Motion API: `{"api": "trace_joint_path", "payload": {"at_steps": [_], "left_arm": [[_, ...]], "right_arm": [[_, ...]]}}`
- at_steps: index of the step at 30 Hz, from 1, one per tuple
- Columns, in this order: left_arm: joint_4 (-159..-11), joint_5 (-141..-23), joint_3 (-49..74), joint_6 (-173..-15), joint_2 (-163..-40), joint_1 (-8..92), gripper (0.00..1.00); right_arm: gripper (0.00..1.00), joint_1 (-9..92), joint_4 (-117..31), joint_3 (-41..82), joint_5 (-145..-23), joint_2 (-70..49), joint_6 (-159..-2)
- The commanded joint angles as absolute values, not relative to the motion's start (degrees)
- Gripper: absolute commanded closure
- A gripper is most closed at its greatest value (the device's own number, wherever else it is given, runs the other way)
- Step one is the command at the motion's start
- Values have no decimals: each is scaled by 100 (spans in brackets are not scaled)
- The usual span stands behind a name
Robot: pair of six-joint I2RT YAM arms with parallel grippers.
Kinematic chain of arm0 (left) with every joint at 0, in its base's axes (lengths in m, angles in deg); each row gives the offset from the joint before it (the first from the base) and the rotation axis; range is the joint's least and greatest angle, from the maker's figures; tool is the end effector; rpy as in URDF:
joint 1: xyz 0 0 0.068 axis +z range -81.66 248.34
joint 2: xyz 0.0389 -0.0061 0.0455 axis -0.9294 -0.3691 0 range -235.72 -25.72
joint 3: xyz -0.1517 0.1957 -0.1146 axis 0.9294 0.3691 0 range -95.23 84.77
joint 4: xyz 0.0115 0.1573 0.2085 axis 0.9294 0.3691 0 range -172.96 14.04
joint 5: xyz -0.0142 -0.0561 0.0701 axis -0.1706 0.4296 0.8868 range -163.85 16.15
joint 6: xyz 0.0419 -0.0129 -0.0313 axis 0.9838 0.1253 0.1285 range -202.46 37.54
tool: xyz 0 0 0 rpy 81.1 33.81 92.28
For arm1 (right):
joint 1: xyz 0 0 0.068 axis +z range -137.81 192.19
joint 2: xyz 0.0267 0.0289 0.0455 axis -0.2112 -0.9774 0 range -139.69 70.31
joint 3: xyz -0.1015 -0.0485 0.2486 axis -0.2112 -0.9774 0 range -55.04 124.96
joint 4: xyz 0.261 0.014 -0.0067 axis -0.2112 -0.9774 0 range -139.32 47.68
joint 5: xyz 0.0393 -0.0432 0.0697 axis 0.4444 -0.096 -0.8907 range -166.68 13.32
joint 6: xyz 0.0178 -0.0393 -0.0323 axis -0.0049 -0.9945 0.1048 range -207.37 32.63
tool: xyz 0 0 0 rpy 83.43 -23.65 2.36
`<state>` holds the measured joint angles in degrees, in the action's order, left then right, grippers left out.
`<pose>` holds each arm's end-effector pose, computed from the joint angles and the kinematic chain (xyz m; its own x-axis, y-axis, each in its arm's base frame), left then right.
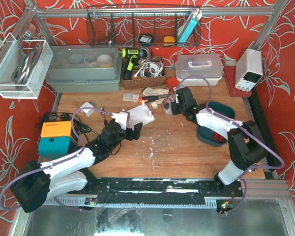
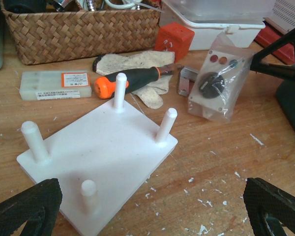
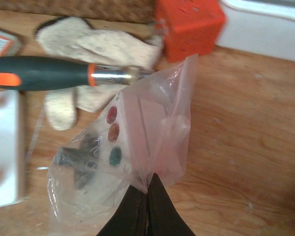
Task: Install the large spring
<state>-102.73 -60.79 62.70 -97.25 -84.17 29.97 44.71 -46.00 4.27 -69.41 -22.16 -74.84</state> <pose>0.1765 -0.1295 0.2105 -0.3277 -0.0576 -0.9430 0.3632 0.9137 -0.1821 0.3033 0.1879 0.2279 -0.5908 -0.1213 -0.7977 -0.3275 0.9396 0.0997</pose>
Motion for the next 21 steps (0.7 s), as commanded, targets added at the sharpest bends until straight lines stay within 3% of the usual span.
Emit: {"api": "trace_joint_path", "payload": {"at_steps": [1,9,21], "left_arm": [[-10279,-5944,6128,-9671,-8385,2949,0],[-10321,-5984,6148,-9666,-8371,2949,0],[-10662,-6486,6303,-9557,-8291,2932,0]], "right_arm": [[100,4134,-4395,247,-6581,-2339,-7066],[99,4017,-4394,295,-6729,-2856,-6969],[56,3980,-5174,727,-6337,-2906,-6847]]}}
